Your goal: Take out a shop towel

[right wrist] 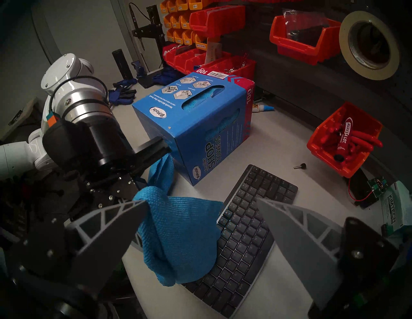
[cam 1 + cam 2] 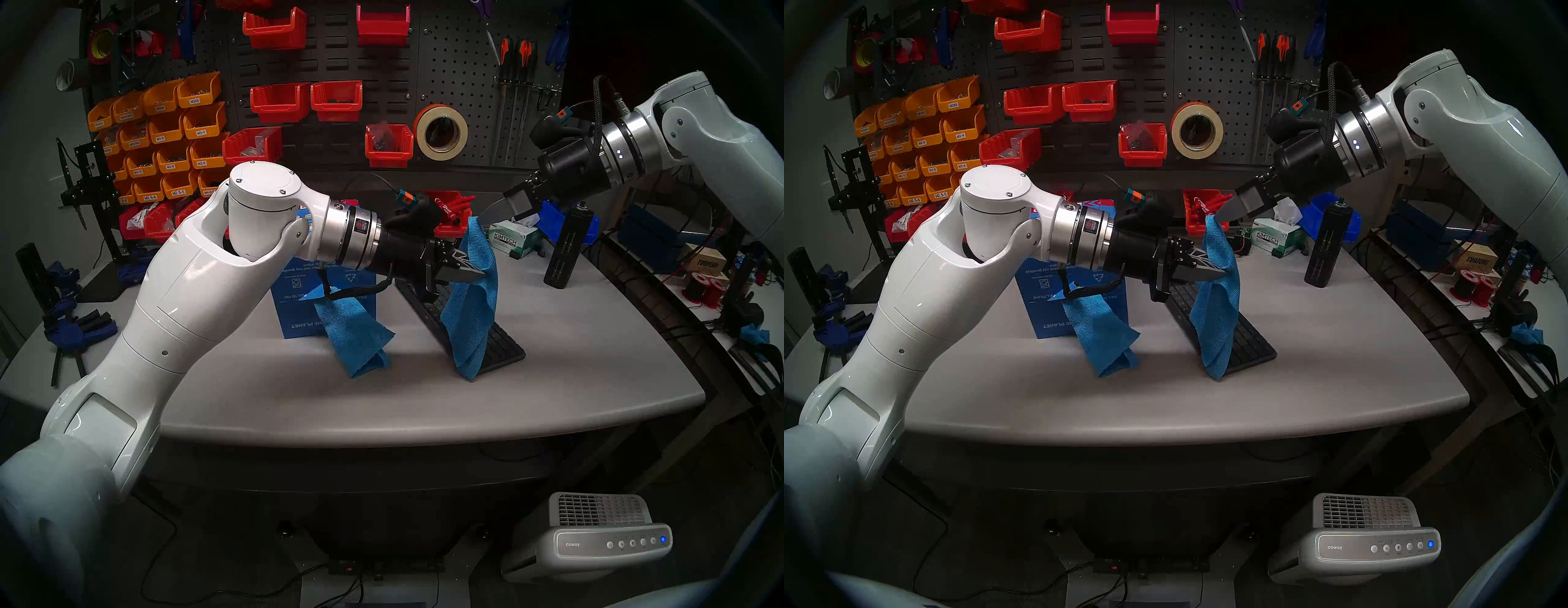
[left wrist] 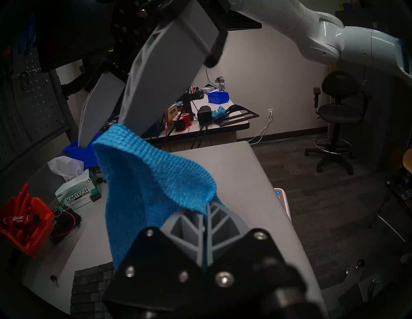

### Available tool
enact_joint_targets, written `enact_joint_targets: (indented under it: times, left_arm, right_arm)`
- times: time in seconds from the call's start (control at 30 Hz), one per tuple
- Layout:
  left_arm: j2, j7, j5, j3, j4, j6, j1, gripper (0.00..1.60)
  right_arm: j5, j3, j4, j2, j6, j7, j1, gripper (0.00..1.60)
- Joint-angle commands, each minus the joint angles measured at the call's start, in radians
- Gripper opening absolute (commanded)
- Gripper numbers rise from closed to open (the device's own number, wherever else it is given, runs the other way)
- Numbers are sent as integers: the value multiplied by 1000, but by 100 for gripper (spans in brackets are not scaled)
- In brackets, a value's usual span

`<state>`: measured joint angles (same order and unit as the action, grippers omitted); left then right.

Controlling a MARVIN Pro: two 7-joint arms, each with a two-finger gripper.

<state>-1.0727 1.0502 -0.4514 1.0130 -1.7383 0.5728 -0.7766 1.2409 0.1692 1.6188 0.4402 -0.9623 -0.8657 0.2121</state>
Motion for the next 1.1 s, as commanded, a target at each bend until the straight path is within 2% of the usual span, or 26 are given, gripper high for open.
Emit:
enact_joint_targets:
  times: [0.0,0.23,0.57,0.6,0.63,0.67,1.07]
  left_arm:
    - [-43,-34,16,6,16,-3,49,0]
    - [-70,-60,36,4,58,-2,69,0]
    - [-74,-71,69,0,68,-15,82,0]
    - [-73,-72,74,0,69,-17,83,20]
    - [-71,-70,76,-1,71,-17,85,49]
    - [-71,-70,78,0,73,-18,87,159]
    - [-36,-33,119,15,99,-44,132,160]
  right_arm:
    - [37,-2,40,-12,2,-68,102,160]
    - [66,-42,100,-78,2,-64,138,160]
    - [86,-91,145,-169,2,-54,171,160]
    - [88,-98,148,-174,2,-54,177,160]
    - [90,-102,151,-177,2,-54,181,160]
    - [92,-108,153,-180,2,-54,186,160]
    - [106,-167,155,-172,2,-45,236,160]
